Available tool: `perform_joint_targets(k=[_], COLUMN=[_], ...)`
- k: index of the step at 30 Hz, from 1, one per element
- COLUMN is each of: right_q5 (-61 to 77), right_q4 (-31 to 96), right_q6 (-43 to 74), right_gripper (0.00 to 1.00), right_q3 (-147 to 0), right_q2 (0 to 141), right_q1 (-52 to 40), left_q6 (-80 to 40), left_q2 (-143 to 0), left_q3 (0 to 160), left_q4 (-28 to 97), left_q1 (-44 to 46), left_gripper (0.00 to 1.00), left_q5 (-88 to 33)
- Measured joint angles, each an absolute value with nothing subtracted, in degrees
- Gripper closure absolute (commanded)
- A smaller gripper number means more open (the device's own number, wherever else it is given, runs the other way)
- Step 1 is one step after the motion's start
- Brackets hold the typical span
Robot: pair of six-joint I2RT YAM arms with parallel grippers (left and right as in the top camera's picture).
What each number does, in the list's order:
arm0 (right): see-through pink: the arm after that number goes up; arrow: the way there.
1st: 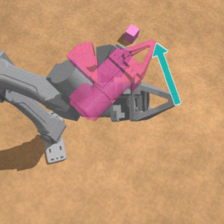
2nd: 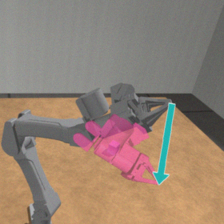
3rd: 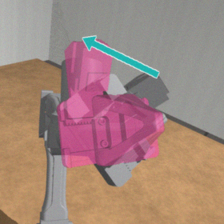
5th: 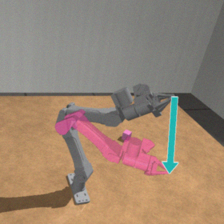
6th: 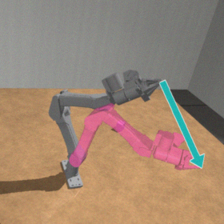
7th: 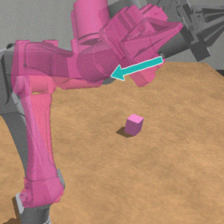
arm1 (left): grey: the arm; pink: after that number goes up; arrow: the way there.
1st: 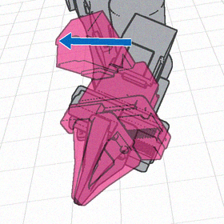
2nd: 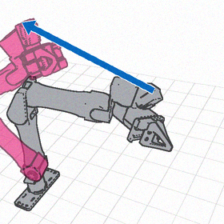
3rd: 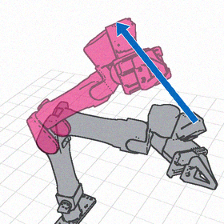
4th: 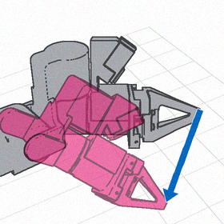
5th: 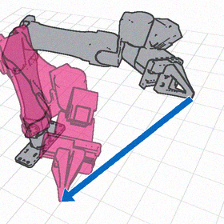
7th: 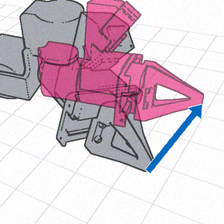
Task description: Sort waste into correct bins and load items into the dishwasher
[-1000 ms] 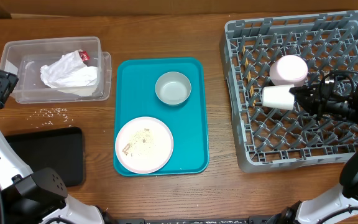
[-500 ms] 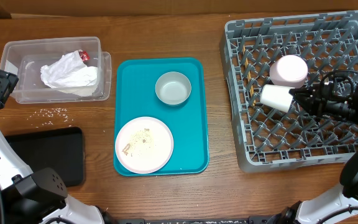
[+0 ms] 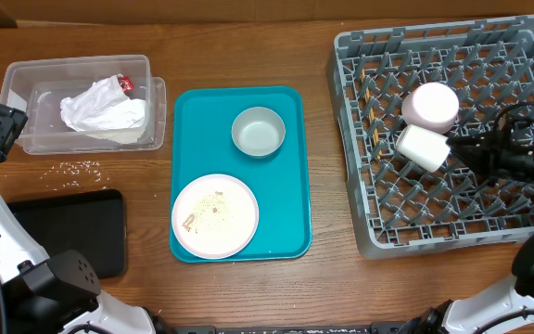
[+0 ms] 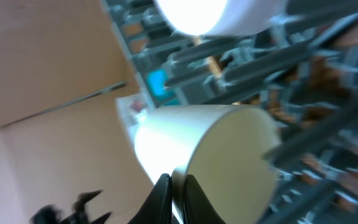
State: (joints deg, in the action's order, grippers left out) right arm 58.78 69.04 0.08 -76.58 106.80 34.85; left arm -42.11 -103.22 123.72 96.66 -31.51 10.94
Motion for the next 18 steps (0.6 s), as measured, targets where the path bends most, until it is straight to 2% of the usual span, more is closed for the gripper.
perform_joint_targets(k=[8,13,18], right_q5=[43.00,38.92,36.16], right_q4=[78.13,82.41,83.85], right_q6=[2.20,3.05,2.22], right_gripper=[0.84,0.84,0.87], right_q3=[-89.27,-96.36,-96.75], right_q2=[107.44,107.42,107.42], right_q1=[35.59,35.35,31.64], left_q6=[-42.11,-42.11,-42.11], left_q2=[-103.22,-103.22,-103.22], left_q3=[123.72,123.72,123.72], left_q4=[96.68,96.66,96.68], left_q1=[-31.51,-31.51,-31.51], left_gripper=[0.00,0.00,0.00], left_q5=[10.92,10.92,10.92])
